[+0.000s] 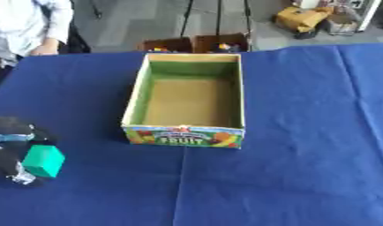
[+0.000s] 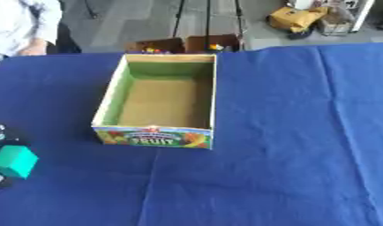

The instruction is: Pick up objects on the table and place them in the box.

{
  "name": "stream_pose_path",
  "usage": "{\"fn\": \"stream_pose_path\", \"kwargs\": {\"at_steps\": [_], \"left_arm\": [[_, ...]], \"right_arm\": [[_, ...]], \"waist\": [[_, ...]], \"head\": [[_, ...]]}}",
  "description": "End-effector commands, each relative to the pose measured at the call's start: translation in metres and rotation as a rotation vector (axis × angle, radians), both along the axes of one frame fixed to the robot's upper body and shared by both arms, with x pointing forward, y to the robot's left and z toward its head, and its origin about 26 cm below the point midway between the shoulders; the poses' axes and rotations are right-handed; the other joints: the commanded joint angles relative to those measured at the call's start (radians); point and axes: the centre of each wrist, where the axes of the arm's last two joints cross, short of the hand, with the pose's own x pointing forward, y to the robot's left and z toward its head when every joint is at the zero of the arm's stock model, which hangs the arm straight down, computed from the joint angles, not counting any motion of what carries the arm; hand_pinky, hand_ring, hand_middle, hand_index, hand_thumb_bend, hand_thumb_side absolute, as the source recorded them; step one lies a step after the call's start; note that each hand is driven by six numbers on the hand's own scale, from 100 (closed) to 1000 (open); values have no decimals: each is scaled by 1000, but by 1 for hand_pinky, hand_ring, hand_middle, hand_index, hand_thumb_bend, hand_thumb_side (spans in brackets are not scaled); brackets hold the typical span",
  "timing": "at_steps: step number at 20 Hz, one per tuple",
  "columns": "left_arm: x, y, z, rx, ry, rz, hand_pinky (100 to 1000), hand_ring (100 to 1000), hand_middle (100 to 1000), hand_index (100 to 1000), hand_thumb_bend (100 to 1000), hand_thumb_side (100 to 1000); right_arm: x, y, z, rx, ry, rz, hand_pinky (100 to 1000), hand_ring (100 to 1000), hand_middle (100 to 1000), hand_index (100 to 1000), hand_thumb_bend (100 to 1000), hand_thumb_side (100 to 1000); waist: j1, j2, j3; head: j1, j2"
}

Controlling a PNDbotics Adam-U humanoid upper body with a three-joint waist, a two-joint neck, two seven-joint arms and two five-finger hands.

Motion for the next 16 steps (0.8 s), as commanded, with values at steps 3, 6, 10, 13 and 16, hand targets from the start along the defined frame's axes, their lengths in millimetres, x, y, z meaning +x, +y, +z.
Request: {"fn": "stream_pose_path", "kwargs": {"at_steps": [3,6,10,13,16], "left_arm": [[0,2,6,61,83,-55,737,789,841,1000,512,696],[0,1,6,75,77,-47,722,776,813,987,478,691],[0,1,6,102,78,-44,704,753,781,939,454,686],[-1,2,3,120,88,-50,709,754,776,914,486,688],[0,2,3,153,89,-58,693,736,757,886,471,686]], "right_arm": [[-5,0,10,-7,-37,1,654,663,501,681,100,854],[-5,0,10,-6,-37,1,654,664,501,681,100,855],[-5,0,10,-4,-39,2,654,664,501,681,100,853],[-5,0,10,-3,-39,2,654,663,501,681,100,851],[-5,0,10,0,-41,2,654,663,501,681,100,846]], "waist": [[-3,-12,-4],[-3,-11,-4],[-4,-10,-4],[-4,-9,-5],[-4,-8,-5]], "head": [[0,-15],[-1,-17],[0,-18],[1,-18],[2,-19]]}}
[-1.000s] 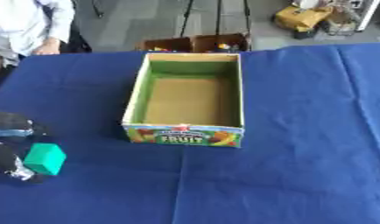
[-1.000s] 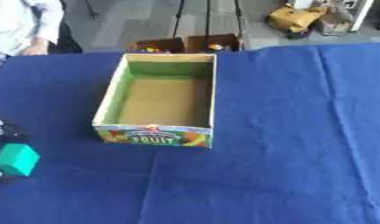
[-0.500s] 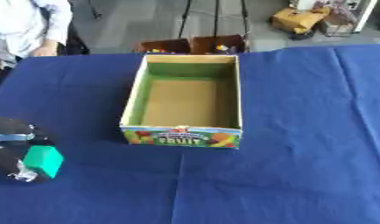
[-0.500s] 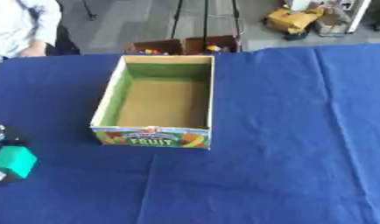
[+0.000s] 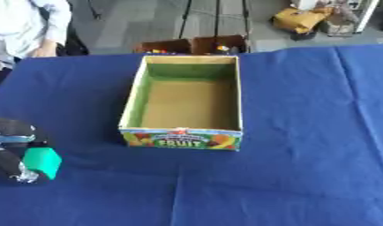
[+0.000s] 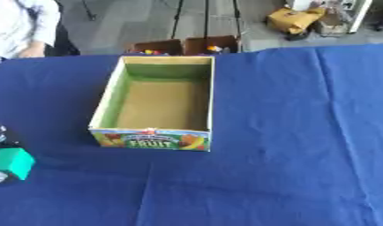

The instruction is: Pick up objects on the table and place them in the box.

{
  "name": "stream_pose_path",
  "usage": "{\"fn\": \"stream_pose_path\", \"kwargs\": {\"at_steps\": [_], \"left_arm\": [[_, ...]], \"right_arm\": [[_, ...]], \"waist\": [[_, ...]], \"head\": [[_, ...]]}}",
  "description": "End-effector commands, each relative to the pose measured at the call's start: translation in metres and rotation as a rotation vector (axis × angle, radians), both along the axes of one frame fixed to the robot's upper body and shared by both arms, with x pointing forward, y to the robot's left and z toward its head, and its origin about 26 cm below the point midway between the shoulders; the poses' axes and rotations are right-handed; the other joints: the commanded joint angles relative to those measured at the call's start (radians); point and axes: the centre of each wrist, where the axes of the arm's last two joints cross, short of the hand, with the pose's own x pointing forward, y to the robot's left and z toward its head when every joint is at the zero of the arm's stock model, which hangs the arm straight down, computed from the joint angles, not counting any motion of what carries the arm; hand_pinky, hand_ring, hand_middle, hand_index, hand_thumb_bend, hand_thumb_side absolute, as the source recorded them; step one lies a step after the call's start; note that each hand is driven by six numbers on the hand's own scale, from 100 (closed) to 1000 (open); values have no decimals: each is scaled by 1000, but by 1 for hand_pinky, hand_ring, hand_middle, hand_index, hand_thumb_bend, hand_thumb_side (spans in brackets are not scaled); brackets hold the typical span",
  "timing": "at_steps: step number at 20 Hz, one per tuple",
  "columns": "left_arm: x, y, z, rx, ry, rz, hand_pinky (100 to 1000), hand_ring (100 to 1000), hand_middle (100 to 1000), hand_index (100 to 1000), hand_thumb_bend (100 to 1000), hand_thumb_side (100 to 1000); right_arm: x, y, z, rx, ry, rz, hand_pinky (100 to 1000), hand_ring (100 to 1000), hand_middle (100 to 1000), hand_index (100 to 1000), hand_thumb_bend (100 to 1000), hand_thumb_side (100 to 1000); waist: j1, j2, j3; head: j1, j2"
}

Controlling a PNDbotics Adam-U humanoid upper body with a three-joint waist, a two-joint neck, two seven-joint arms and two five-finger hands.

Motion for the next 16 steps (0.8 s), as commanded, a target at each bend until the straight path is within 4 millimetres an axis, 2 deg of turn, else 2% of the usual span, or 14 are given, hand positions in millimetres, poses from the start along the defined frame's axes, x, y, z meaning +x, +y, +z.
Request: {"fn": "stream_pose_path", "kwargs": {"at_steps": [1,4,6,10,16], "left_arm": [[-2,5,2,97,104,-56,684,727,751,883,467,682],[-1,5,2,96,104,-55,644,680,699,853,409,667],[-1,4,3,84,96,-55,600,638,657,824,305,623],[-1,1,7,60,74,-47,529,589,608,782,100,605],[0,-3,18,36,10,-47,486,564,583,756,100,526]], "right_arm": [[-5,0,10,-1,-40,2,654,663,501,681,100,846],[-5,-1,10,2,-40,0,655,663,501,681,100,843],[-5,-1,10,3,-39,-1,655,664,500,681,100,840],[-5,-1,9,6,-39,-2,655,664,500,681,100,833],[-5,-2,9,7,-35,-4,656,664,500,682,100,828]], "waist": [[-4,-12,0],[-4,-10,0],[-4,-9,0],[-3,-8,1],[1,-12,4]], "head": [[1,-14],[1,-14],[1,-14],[0,-15],[-4,-16]]}}
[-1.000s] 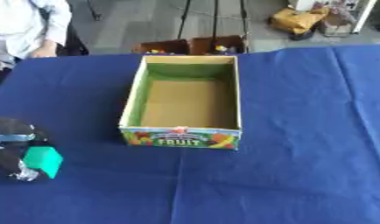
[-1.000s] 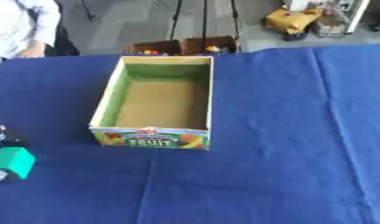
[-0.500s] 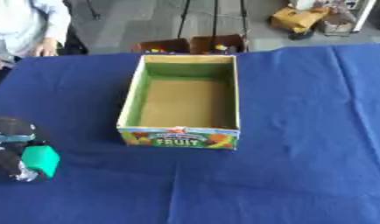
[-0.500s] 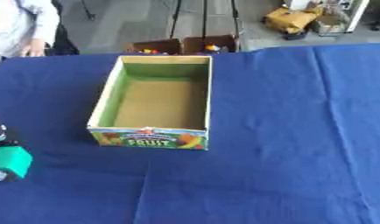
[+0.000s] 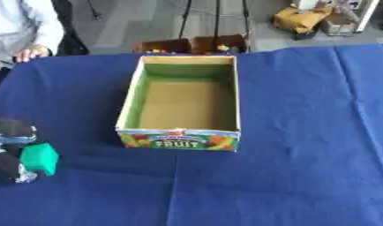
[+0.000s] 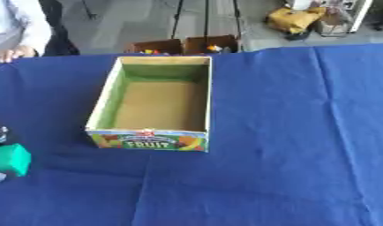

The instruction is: Pick up objects on the table and place them in the box.

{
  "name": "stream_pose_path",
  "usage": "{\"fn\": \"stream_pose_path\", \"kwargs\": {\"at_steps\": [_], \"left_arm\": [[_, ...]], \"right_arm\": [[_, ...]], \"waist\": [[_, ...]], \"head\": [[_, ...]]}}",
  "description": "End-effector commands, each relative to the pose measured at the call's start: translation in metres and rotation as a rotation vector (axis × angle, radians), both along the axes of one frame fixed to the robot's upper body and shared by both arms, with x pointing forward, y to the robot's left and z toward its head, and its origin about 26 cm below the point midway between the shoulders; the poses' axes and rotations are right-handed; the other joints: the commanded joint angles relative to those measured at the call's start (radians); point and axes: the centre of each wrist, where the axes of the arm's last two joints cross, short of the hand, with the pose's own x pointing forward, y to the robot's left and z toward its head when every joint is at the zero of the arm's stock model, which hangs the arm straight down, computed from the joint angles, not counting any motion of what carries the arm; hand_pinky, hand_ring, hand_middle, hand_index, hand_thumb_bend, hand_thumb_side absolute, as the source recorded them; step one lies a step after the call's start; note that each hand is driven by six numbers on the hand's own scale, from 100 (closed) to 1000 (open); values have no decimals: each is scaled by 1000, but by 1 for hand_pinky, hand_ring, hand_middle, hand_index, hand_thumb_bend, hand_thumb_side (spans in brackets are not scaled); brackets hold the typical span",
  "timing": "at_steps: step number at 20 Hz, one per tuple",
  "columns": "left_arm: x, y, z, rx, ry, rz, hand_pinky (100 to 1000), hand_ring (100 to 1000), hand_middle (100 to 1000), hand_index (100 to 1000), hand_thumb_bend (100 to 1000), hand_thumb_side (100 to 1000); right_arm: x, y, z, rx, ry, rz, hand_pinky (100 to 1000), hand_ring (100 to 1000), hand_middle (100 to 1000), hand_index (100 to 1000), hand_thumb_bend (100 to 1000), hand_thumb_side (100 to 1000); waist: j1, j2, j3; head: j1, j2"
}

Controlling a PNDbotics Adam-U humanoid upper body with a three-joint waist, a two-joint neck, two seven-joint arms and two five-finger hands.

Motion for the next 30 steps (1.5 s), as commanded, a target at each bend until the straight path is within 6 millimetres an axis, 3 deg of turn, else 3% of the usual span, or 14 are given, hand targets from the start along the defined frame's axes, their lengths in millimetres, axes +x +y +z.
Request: {"fn": "stream_pose_path", "kwargs": {"at_steps": [1,21,30], "left_arm": [[-1,-1,18,35,9,-45,483,562,581,755,100,526],[-10,-22,88,30,-269,-59,447,537,555,711,100,489],[-12,-22,94,34,-252,-27,502,594,605,733,100,489]], "right_arm": [[-5,-1,8,-4,-32,1,656,664,500,682,100,827],[-6,-4,4,-13,-13,-7,659,665,499,683,100,813],[-6,-5,4,-17,-10,-6,660,666,498,684,100,809]], "waist": [[1,-18,4],[18,-30,14],[24,-28,12]], "head": [[-4,-11],[-19,4],[-19,8]]}}
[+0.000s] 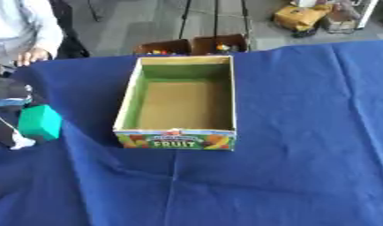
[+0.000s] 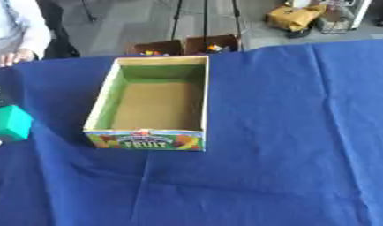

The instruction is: Pick up objects on the table and place them in the box.

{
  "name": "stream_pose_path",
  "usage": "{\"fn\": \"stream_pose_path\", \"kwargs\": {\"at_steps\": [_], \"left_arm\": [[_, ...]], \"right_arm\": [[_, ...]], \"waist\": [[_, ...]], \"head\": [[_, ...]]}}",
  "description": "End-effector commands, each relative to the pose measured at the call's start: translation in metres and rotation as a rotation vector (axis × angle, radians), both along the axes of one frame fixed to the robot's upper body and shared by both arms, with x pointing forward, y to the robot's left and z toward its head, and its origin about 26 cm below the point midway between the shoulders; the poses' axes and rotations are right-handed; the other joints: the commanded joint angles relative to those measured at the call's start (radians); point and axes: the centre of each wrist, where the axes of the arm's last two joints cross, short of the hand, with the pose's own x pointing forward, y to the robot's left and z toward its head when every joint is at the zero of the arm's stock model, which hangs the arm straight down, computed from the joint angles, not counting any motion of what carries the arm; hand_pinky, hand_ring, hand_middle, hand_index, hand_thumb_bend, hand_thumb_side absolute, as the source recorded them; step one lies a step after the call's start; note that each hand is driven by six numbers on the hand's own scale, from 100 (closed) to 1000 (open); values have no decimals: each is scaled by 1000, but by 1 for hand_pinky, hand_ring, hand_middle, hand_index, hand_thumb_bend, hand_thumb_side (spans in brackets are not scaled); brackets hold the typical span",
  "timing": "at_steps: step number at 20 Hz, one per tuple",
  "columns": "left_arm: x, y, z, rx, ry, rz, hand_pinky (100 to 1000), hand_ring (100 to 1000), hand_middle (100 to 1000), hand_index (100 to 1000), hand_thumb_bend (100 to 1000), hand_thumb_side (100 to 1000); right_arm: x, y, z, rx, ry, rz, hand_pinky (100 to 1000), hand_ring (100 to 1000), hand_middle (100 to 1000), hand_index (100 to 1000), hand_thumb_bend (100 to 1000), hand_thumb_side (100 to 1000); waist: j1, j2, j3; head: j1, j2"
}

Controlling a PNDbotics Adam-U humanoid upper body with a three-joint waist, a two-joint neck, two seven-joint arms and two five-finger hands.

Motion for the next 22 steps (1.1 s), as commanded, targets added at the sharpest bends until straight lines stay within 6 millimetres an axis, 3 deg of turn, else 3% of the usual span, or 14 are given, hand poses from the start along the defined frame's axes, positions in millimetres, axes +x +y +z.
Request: {"fn": "stream_pose_path", "kwargs": {"at_steps": [1,13,22], "left_arm": [[-7,8,22,34,-28,31,507,600,612,736,100,490],[-7,12,16,37,19,66,553,699,731,785,100,404],[-6,15,9,26,50,87,575,742,787,833,100,392]], "right_arm": [[-5,-2,10,-18,-33,-3,660,666,498,684,100,809],[-5,-2,11,-19,-35,-2,661,667,496,684,100,807],[-5,-3,11,-13,-38,-4,662,668,496,684,100,801]], "waist": [[1,-21,-1],[1,-11,-6],[0,-6,-6]], "head": [[-1,2],[-2,-2],[-1,-7]]}}
